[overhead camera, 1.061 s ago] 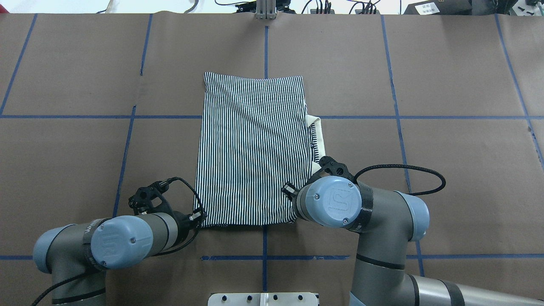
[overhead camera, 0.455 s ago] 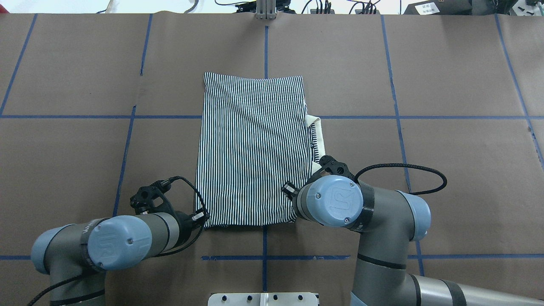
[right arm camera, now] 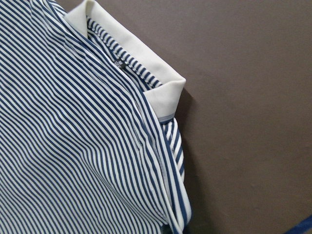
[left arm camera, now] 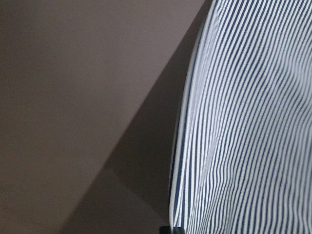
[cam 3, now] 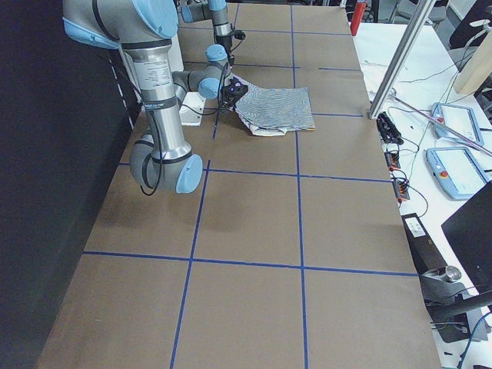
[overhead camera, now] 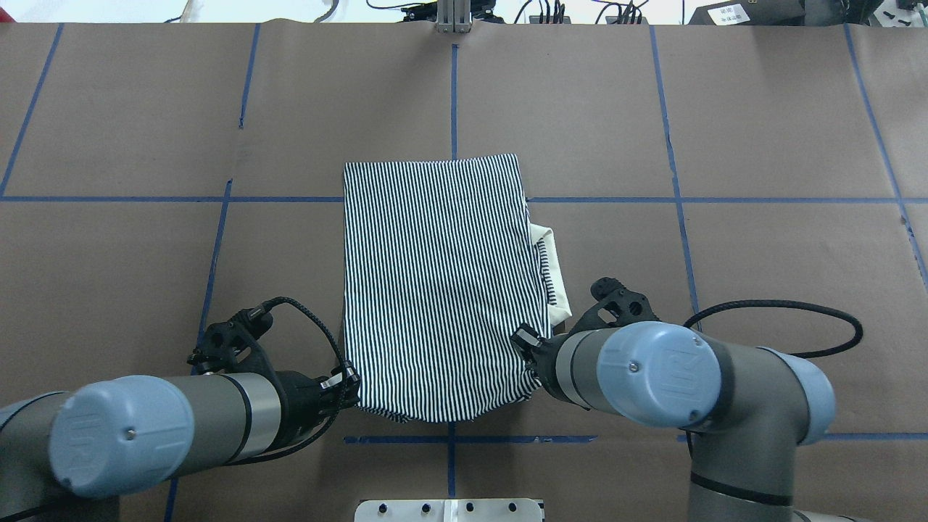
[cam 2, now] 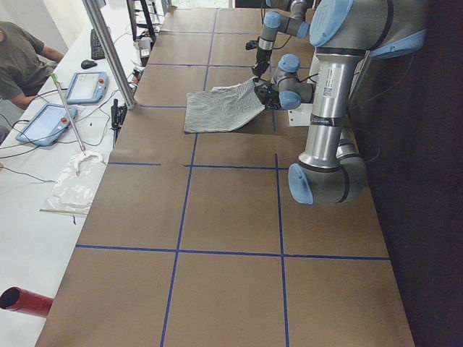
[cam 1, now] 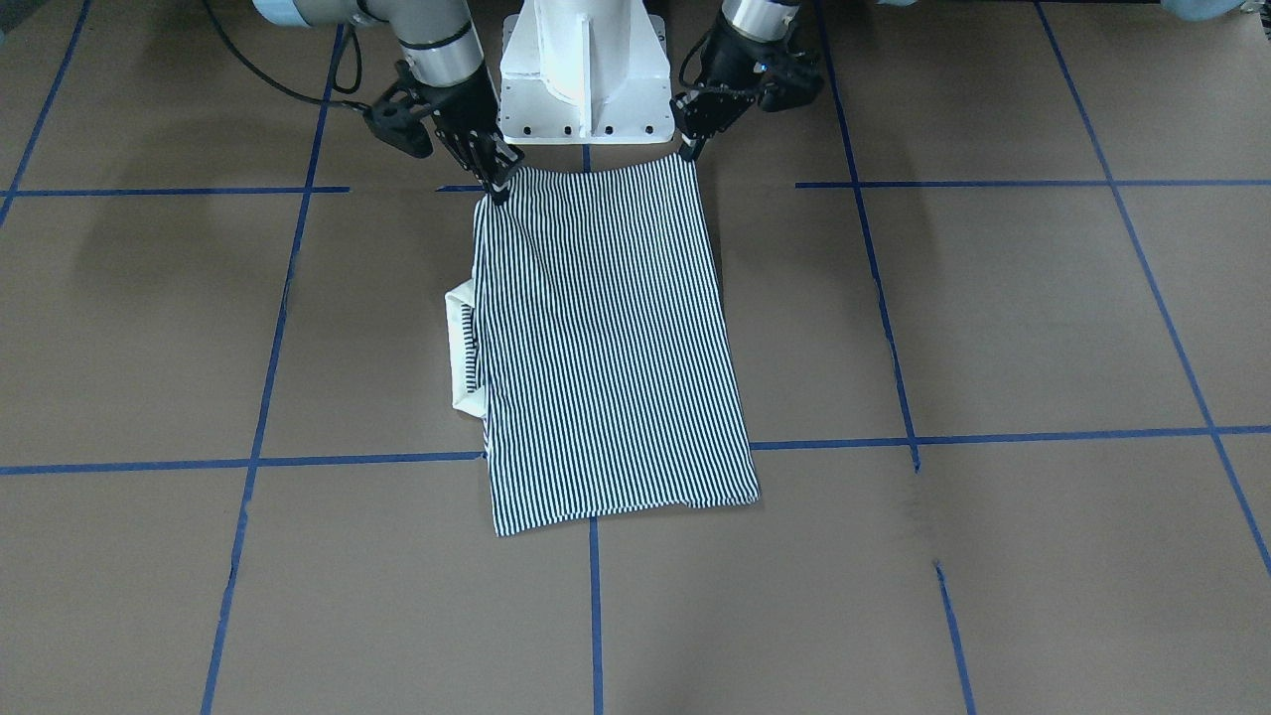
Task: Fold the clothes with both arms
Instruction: 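Grasp the near edge with both grippers and lift it away from the robot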
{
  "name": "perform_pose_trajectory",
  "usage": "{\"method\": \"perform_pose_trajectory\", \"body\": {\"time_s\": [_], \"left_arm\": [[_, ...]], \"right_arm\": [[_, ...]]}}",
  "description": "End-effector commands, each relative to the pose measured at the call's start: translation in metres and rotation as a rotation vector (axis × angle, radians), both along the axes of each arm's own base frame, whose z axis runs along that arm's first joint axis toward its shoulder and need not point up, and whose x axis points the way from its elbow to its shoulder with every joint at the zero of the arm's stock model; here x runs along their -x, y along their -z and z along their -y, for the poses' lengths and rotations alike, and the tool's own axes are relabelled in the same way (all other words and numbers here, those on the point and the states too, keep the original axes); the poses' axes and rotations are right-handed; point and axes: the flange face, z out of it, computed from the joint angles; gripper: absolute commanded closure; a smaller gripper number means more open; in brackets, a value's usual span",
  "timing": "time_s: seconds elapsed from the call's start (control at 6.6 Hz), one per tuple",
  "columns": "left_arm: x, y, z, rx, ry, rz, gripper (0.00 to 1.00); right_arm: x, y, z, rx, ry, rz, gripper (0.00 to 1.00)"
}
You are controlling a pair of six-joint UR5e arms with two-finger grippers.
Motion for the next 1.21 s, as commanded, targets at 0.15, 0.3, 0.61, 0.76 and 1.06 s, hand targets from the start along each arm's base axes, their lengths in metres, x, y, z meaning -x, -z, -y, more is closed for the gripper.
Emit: {"method": "perform_pose_trajectory", "body": {"time_s": [0.15, 0.3, 0.61, 0.76, 1.06], "left_arm": [[0.034, 0.037, 0.074, -0.066, 0.132, -0.015, 1.0], [0.021, 0.015, 0.105, -0.084, 0.16, 0.053, 1.0], [0.015, -0.001, 0.13, -0.12, 0.169, 0.115, 1.0], [0.009, -0.001, 0.15, -0.135, 0.187, 0.126, 1.0], [-0.019, -0.041, 0.227, -0.201, 0.234, 0.16, 1.0]], "right_arm": [[-0.006, 0.044, 0.11, 0.01, -0.197, -0.004, 1.0], [-0.004, 0.047, 0.147, 0.031, -0.222, -0.019, 1.0], [0.03, 0.043, 0.194, 0.053, -0.231, -0.035, 1.0], [0.039, 0.031, 0.209, 0.052, -0.239, -0.029, 1.0], [0.076, 0.018, 0.256, 0.084, -0.233, -0.053, 1.0]]}}
